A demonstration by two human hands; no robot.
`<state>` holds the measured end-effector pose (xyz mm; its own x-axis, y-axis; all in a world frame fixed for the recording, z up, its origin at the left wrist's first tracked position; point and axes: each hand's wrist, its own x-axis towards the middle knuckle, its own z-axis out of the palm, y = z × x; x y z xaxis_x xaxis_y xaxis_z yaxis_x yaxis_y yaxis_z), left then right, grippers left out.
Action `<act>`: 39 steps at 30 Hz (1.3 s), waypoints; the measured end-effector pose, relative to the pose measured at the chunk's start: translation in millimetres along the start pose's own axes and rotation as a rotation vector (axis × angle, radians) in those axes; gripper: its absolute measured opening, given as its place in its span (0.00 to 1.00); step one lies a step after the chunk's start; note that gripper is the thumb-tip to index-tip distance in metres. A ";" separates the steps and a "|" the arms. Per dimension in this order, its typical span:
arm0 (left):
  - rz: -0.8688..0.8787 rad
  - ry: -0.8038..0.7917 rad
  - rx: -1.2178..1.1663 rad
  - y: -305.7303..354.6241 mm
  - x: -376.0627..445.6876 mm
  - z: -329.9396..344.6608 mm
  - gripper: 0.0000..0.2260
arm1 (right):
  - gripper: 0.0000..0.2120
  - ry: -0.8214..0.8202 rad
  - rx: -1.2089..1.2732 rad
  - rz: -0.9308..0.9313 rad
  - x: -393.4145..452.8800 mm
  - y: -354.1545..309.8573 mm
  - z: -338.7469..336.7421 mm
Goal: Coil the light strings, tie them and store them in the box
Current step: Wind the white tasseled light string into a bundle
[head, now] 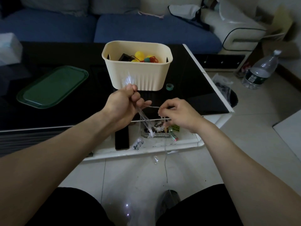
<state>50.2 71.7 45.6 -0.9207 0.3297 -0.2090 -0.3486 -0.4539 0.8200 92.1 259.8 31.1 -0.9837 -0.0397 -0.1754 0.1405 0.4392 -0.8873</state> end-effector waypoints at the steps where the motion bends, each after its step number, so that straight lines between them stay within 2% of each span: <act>1: 0.007 0.022 0.018 -0.6 1.1 -0.3 0.14 | 0.03 -0.010 0.032 -0.003 -0.1 1.2 -2.2; 5: -0.004 0.062 0.035 1.1 2.7 -2.7 0.14 | 0.02 -0.128 0.051 0.025 -2.7 9.9 -6.5; 9: 0.032 0.117 0.118 0.9 3.8 -3.1 0.15 | 0.09 -0.180 -0.039 0.051 -1.2 13.0 -9.3; 13: 0.104 0.168 0.197 -2.0 3.8 -5.1 0.15 | 0.12 -0.223 -0.204 0.110 -3.4 17.0 -20.2; 20: 0.114 0.228 0.207 -1.4 4.3 -5.4 0.15 | 0.26 -0.044 -0.225 0.176 -3.6 25.1 -38.8; 23: 0.106 0.219 0.246 -5.2 4.2 -4.5 0.15 | 0.22 -0.065 -0.176 0.195 -4.1 20.7 -35.0; 26: 0.086 0.196 0.256 -7.2 1.5 -2.7 0.14 | 0.19 -0.008 -0.184 0.196 -1.6 9.9 -28.3; 29: 0.034 0.181 0.221 -8.0 -0.5 -0.5 0.14 | 0.15 0.000 -0.249 0.098 -2.4 -1.3 -22.5; 33: -0.003 0.177 0.160 -9.9 -0.3 1.6 0.13 | 0.09 -0.133 -0.361 -0.018 -7.2 -6.2 -10.1; 39: -0.051 0.133 0.153 -16.9 1.8 4.6 0.14 | 0.09 -0.083 -0.201 -0.137 -6.7 -5.0 4.2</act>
<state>55.2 83.8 33.8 -0.9213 0.2317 -0.3123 -0.3736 -0.3048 0.8761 98.4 254.2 35.0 -0.9782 -0.1813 -0.1014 -0.0267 0.5939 -0.8041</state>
